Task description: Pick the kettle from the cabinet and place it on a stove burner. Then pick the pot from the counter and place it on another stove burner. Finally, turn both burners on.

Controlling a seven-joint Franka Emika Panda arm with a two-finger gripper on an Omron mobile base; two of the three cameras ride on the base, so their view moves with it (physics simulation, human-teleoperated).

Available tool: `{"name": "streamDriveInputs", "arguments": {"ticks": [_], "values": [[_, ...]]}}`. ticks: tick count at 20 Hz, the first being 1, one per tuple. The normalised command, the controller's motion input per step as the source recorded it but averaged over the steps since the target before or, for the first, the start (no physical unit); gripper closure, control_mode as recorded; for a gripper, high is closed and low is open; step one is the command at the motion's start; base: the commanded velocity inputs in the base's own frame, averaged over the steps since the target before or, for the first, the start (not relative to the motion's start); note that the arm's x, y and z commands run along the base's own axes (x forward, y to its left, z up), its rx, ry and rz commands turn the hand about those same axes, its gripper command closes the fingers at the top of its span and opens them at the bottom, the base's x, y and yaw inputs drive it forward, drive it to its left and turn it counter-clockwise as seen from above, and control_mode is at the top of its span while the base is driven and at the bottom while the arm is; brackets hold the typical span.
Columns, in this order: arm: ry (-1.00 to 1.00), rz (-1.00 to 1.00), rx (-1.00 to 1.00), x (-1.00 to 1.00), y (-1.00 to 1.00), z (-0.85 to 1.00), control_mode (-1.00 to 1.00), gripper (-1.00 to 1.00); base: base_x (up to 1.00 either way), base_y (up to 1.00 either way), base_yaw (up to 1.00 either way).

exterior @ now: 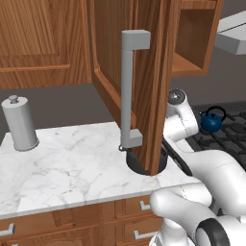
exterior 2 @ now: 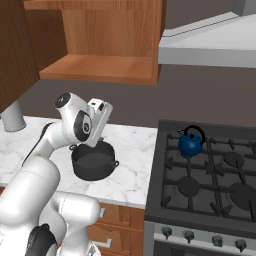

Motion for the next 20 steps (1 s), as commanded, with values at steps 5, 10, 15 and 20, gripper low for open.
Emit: {"name": "streamDriveInputs", "arguments": {"ticks": [5, 10, 15, 20], "values": [[0.04, 0.00, 0.00, -0.05, 0.18, -0.26, -1.00, -1.00, 0.00, 0.00, 0.00], [0.02, 0.00, 0.02, -0.08, 0.10, -0.29, -1.00, -1.00, 0.00, 0.00, 0.00], [0.04, 0.00, 0.00, -0.02, 0.06, -0.34, -1.00, -1.00, 0.00, 0.00, 0.00], [0.04, 0.00, 0.00, 0.00, 0.06, -0.30, -1.00, -1.00, 0.00, 0.00, 0.00]]}}
